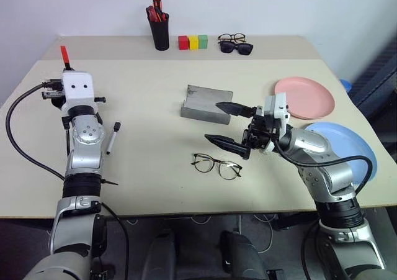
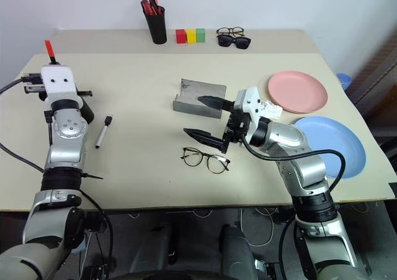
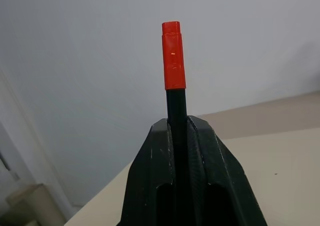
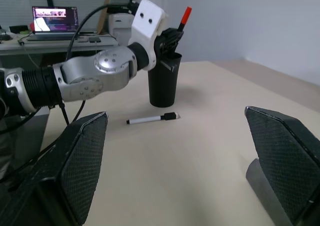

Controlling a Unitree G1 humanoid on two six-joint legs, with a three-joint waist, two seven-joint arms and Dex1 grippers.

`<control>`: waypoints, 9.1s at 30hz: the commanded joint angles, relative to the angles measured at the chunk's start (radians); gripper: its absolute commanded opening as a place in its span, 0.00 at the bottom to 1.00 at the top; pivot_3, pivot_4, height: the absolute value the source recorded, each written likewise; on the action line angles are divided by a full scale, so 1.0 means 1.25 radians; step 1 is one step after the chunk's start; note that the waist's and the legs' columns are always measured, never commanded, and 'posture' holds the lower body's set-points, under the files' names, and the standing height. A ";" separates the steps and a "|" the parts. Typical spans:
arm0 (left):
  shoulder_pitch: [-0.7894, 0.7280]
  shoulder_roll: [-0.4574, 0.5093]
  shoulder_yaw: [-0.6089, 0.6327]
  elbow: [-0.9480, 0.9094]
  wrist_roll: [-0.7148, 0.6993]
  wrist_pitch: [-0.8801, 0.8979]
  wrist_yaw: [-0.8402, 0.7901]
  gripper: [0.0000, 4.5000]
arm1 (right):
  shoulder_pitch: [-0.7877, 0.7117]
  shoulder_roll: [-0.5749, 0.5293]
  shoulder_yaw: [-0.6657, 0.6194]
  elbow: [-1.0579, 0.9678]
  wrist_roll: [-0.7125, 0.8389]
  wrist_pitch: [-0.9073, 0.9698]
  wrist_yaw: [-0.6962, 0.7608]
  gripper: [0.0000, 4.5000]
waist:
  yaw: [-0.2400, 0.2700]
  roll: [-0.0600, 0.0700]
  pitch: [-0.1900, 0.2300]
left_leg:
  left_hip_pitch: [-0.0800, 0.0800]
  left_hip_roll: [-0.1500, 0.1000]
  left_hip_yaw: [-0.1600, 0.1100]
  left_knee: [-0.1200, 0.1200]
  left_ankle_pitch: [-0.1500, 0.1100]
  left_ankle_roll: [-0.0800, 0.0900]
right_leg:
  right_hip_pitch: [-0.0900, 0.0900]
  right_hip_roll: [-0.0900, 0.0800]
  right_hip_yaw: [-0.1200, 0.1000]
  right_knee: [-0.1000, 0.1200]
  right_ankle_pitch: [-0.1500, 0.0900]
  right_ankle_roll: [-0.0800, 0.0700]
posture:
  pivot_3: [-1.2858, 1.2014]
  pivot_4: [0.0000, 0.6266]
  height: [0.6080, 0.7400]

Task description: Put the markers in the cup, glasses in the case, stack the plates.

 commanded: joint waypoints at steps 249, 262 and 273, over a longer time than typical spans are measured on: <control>-0.041 0.045 -0.107 -0.449 -0.342 0.612 -1.075 0.91 | 0.407 -0.127 -0.100 -0.346 -0.149 0.078 -0.248 1.00 | 0.000 -0.001 0.000 | -0.001 0.000 -0.001 0.003 -0.001 0.002 | 0.000 0.000 0.000 0.001 -0.002 -0.003 | 0.52 0.24 1.00; 0.174 0.228 -0.120 -0.358 -0.308 0.350 -1.120 0.91 | 0.186 -0.192 0.090 -0.215 -0.241 0.194 -0.179 1.00 | -0.002 -0.001 0.000 | 0.000 0.001 -0.001 0.002 -0.001 0.001 | 0.000 0.000 0.000 0.001 -0.002 -0.003 | 0.52 0.24 1.00; 0.391 0.274 -0.039 -0.438 -0.390 0.102 -1.201 0.91 | 0.087 -0.214 0.160 -0.199 -0.225 0.353 -0.109 1.00 | -0.004 0.000 0.000 | -0.001 0.001 0.001 0.001 -0.002 0.001 | -0.002 -0.001 0.000 0.000 -0.002 -0.004 | 0.52 0.24 1.00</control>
